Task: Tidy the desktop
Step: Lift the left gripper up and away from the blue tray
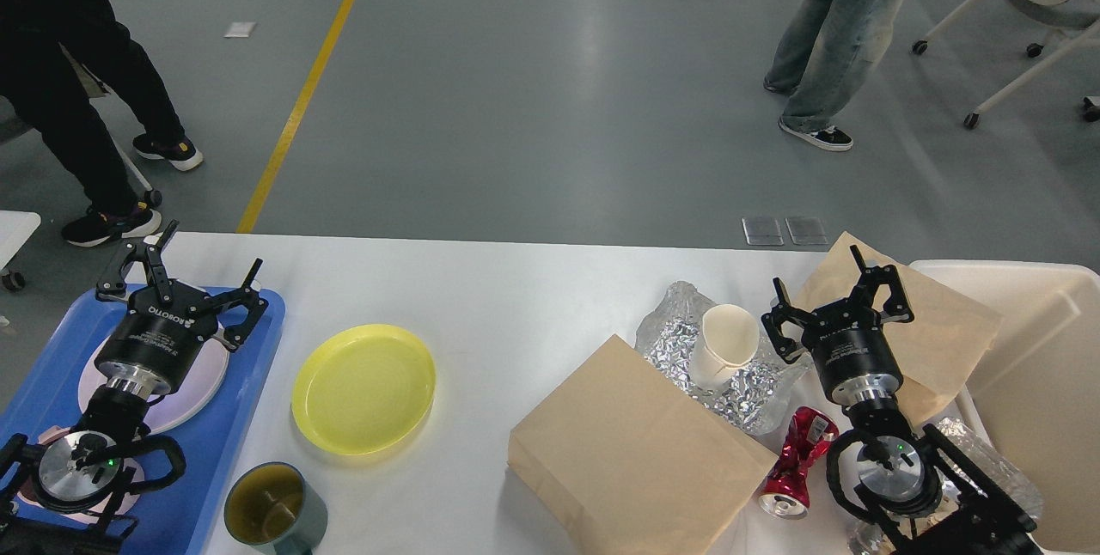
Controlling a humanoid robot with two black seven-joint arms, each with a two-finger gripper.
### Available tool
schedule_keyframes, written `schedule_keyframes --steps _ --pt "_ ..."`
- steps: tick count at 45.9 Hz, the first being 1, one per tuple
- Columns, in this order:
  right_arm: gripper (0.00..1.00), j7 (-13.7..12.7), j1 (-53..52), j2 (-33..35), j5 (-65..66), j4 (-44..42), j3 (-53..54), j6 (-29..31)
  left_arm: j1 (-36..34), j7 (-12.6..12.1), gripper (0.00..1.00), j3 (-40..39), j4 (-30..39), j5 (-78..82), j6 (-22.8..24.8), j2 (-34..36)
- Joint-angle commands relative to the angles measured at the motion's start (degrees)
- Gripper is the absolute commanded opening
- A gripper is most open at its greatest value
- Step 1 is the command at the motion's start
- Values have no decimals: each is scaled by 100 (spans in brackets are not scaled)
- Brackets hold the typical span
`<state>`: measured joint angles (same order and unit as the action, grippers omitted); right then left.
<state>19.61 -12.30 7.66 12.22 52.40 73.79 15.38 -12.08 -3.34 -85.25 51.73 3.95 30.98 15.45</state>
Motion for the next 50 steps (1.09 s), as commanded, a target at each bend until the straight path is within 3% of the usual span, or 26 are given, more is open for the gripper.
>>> schedule_keyframes --steps 1,17,24,34,44,50 --pt "100 -1 -1 -1 0 -1 4 0 4 0 97 0 -22 -8 5 -16" --pt "100 -1 -1 -1 0 -1 4 0 57 -53 97 87 -31 10 5 125" --pt "100 -1 -1 -1 0 -1 -5 0 -197 27 97 1220 -40 -17 -13 1230" --pt "100 -1 -1 -1 0 -1 -5 0 -1796 -52 97 4233 -22 1 83 2866" --pt "100 -1 -1 8 0 -1 4 0 -4150 -61 97 7529 13 10 1594 3842" --pt "100 -1 -1 -1 0 -1 4 0 -5995 -79 97 9568 13 19 1859 3817"
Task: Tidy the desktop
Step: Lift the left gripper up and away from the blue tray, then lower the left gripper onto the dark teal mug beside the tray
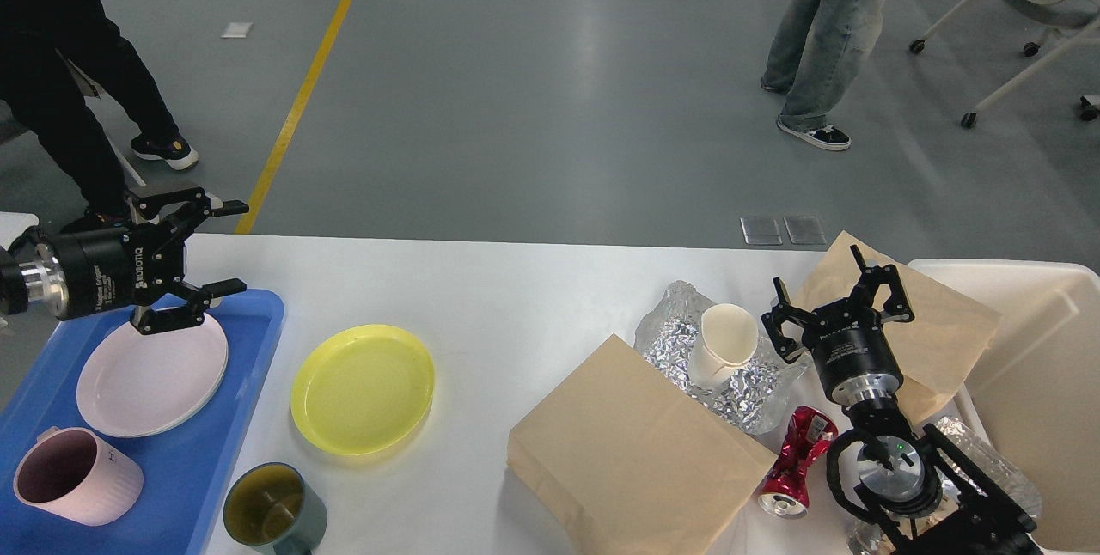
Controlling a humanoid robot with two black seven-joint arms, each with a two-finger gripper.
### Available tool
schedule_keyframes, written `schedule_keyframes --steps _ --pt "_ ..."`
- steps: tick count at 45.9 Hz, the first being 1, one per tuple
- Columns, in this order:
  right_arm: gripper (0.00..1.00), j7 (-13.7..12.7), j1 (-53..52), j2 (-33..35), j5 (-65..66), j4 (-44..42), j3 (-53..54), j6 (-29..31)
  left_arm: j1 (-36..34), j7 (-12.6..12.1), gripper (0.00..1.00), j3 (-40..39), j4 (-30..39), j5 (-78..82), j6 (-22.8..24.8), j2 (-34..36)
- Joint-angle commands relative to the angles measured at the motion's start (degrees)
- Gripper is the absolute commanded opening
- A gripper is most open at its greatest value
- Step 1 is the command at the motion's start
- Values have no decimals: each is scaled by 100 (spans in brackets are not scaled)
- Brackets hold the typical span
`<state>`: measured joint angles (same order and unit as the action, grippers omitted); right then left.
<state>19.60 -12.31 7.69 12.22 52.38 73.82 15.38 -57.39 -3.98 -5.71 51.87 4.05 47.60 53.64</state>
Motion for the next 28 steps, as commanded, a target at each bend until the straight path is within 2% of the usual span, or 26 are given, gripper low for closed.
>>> schedule_keyframes --steps 1,7,9,18,24,28 --pt "100 0 0 -4 0 0 0 0 -1764 -15 97 1991 -2 8 197 -55" --pt "100 0 0 -4 0 0 0 0 -3487 72 97 3856 7 -1 197 -688" --pt "100 0 0 -4 0 0 0 0 -4049 -15 97 4470 7 16 197 -933" --pt "100 0 0 -4 0 0 0 0 -5677 90 97 6870 103 -71 250 -2506" --pt "100 0 0 -4 0 0 0 0 -6477 108 97 7742 524 -168 250 -3236" --pt "100 0 9 4 0 0 0 0 -7065 81 97 7945 1025 -405 188 -3588"
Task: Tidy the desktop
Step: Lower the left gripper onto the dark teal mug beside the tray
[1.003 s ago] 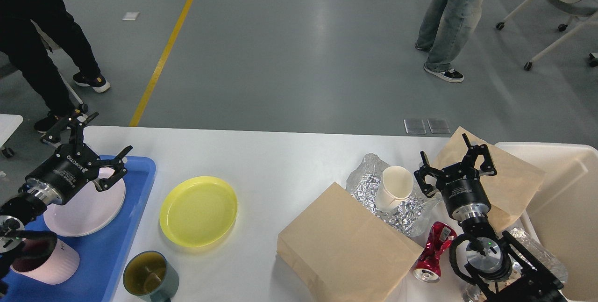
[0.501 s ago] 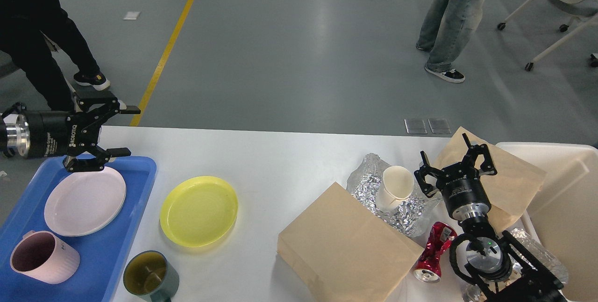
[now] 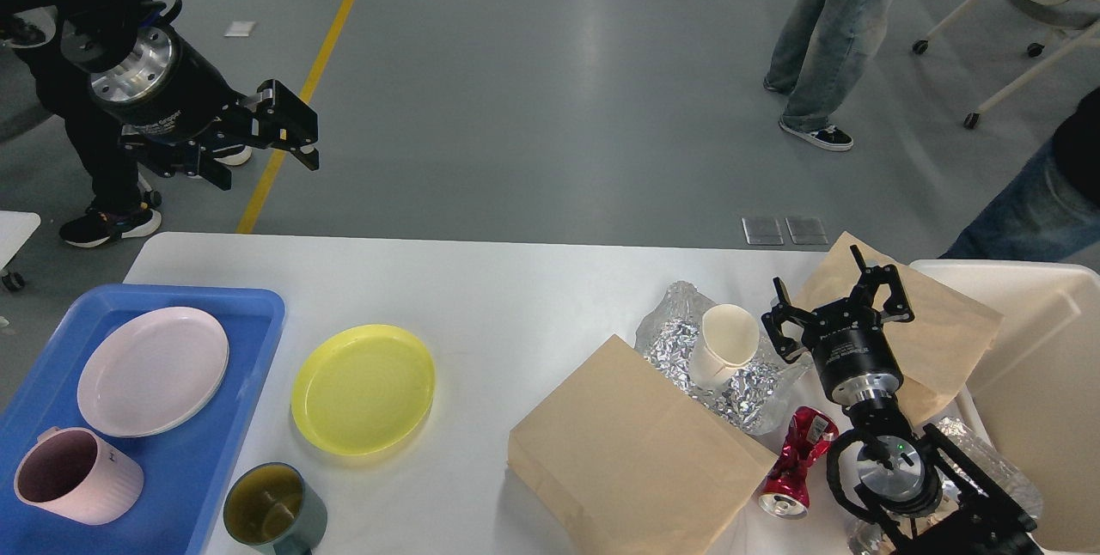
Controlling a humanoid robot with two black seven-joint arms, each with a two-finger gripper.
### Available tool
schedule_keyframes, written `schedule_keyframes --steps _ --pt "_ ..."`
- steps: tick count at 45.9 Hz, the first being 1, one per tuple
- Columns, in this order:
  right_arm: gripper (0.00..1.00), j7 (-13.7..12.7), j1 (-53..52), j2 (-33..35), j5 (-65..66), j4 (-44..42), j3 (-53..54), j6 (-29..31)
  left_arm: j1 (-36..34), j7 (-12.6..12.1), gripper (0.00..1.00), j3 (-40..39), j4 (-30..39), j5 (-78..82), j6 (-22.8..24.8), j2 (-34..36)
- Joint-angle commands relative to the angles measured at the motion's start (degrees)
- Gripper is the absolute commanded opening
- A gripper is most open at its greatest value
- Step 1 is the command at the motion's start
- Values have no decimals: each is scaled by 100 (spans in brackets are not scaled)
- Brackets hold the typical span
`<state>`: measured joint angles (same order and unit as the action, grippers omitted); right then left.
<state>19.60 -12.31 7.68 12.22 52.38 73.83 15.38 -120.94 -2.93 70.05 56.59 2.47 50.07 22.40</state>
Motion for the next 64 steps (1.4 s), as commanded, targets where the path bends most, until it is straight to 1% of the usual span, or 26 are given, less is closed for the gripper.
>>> schedule_keyframes --steps 1,7,10,14,21,27,32,33,37,41,45,47,49,50,53,59,64 --pt "100 0 0 5 0 0 0 0 -903 -32 97 413 685 -308 -41 -542" --pt "100 0 0 -4 0 0 0 0 -2230 3 96 896 1880 -896 -23 -938" --pt "100 0 0 5 0 0 0 0 -2775 11 96 1072 2381 -1344 -32 -1053" --pt "100 0 0 -3 0 0 0 0 -3356 3 96 1239 2987 -1732 -32 -1071" --pt "100 0 0 5 0 0 0 0 -4077 -6 96 1389 4069 -2005 12 -1097" --pt "100 0 0 -4 0 0 0 0 -4122 3 96 1617 4184 -2005 90 -1123" --pt "100 0 0 -3 0 0 0 0 -4183 11 97 1705 4132 -1996 336 -861" --pt "100 0 0 -4 0 0 0 0 -4183 3 97 1723 4123 -1996 328 -825" --pt "100 0 0 5 0 0 0 0 -4122 -32 97 1820 4088 -1978 258 -772" --pt "100 0 0 5 0 0 0 0 -4052 -50 97 1855 4026 -1961 390 -702" --pt "100 0 0 -3 0 0 0 0 -3666 -111 96 1864 4026 -1760 434 -544" --pt "100 0 0 5 0 0 0 0 -3429 -120 96 1864 4017 -1514 364 -482" --pt "100 0 0 5 0 0 0 0 -3139 -112 93 1855 3991 -1250 250 -438" --pt "100 0 0 5 0 0 0 0 -2963 -112 92 1855 3982 -1136 153 -412" --pt "100 0 0 5 0 0 0 0 -2480 -94 92 1846 3982 -950 -242 -254" --pt "100 0 0 5 0 0 -9 0 -1566 -94 92 1802 3973 -897 -857 54" --pt "100 0 0 -4 0 0 0 0 -705 -85 89 1793 3982 -897 -1586 81"
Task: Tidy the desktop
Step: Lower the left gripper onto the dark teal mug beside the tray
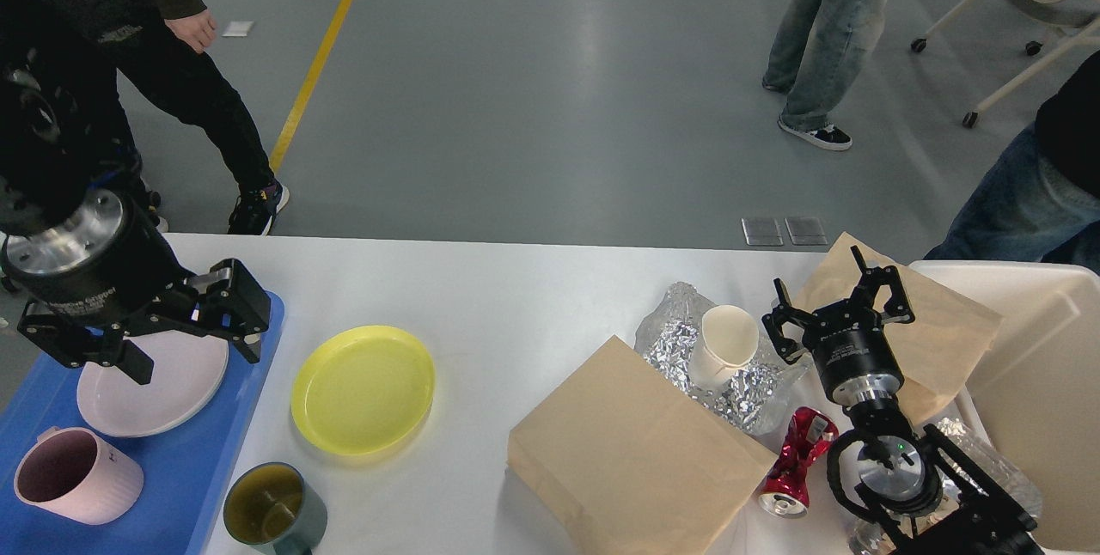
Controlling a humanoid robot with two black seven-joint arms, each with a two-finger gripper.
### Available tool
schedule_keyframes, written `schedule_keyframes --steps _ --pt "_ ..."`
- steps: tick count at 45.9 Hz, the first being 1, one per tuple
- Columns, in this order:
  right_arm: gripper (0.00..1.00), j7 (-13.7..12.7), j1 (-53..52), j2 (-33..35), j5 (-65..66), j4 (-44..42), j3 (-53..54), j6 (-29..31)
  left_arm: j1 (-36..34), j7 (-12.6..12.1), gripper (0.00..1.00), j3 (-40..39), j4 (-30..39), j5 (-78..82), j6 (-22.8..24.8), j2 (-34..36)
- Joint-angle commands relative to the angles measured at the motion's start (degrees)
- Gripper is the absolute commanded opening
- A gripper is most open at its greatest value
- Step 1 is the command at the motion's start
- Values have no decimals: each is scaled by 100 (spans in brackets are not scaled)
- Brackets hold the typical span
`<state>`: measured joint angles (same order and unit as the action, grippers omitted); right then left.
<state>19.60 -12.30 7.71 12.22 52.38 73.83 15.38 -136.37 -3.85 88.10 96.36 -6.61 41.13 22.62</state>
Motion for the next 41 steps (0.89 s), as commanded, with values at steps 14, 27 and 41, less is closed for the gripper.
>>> schedule_keyframes --steps 14,27,41 --pt "100 0 0 -7 0 0 0 0 2904 68 87 -425 -64 28 -2706 603" --pt "100 0 0 2 0 0 0 0 4363 60 87 -1154 -644 388 -2988 656" --pt "100 0 0 -7 0 0 0 0 4909 51 86 -1471 -1049 388 -3102 524"
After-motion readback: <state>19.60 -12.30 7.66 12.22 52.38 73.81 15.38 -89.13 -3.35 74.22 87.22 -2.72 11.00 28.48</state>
